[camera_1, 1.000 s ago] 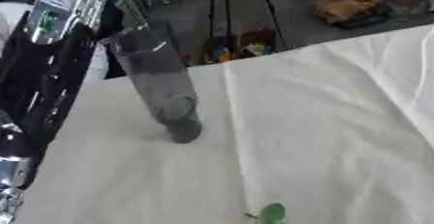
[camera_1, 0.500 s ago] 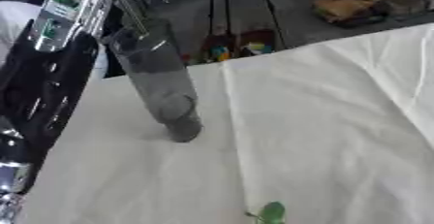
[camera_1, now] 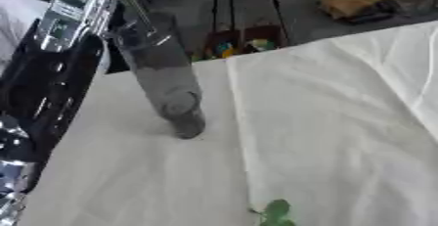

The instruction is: Arrange flowers into the vase.

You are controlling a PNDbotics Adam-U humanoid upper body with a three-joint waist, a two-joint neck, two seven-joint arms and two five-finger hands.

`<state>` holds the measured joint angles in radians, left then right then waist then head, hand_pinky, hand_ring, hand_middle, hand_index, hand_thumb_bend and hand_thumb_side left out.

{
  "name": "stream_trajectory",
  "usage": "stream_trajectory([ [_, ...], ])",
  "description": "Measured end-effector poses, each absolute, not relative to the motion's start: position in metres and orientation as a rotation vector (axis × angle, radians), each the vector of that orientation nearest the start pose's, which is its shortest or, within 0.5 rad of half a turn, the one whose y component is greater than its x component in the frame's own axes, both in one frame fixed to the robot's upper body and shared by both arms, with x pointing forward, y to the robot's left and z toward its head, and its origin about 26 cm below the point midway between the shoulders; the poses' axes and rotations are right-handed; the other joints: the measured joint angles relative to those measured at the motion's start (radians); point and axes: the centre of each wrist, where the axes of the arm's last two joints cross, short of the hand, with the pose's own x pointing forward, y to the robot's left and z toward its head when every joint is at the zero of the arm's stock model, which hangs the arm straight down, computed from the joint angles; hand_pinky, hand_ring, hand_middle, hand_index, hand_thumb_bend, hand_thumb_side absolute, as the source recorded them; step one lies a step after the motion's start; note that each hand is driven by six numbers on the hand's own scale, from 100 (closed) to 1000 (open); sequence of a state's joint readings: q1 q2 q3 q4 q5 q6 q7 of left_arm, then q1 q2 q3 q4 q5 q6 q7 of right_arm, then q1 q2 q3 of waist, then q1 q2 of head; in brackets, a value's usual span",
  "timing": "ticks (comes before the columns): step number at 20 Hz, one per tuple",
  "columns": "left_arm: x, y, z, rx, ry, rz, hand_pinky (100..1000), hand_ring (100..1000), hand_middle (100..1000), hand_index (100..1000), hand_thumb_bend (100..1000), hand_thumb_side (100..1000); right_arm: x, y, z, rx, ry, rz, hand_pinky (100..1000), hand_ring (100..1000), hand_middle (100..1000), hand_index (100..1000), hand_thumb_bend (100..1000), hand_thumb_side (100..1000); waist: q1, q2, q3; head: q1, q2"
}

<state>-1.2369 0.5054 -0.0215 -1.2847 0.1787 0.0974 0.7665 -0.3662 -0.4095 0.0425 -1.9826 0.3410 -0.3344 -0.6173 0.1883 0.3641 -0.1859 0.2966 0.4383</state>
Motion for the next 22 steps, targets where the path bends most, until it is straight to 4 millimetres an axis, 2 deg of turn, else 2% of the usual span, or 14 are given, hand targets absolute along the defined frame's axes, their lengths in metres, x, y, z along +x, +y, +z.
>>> stream_trajectory([
  [8,0.4203,0.2375,0.4173,0.502,-2.398,0.499,100,100,100,111,100,777,0.3064,-0.2574,0.2196,0.786,3.304,0.012,653,652,499,651,100,989,0.000,0.000,0.002,-0.002,-0.001],
  [15,0.4209,0.2406,0.4133,0.591,-2.363,0.442,100,109,100,105,100,840,0.3063,-0.2576,0.2192,0.790,3.306,0.015,652,653,499,652,100,990,-0.001,0.000,0.009,-0.010,-0.002],
  [19,0.4196,0.2425,0.4118,0.636,-2.353,0.391,100,167,161,102,100,882,0.3060,-0.2580,0.2181,0.793,3.310,0.015,653,653,499,652,100,991,-0.001,0.000,0.014,-0.015,-0.005],
  [22,0.4175,0.2422,0.4116,0.640,-2.353,0.374,100,227,260,101,100,886,0.3060,-0.2580,0.2181,0.792,3.310,0.016,653,653,498,652,100,991,-0.001,0.000,0.015,-0.018,-0.009],
])
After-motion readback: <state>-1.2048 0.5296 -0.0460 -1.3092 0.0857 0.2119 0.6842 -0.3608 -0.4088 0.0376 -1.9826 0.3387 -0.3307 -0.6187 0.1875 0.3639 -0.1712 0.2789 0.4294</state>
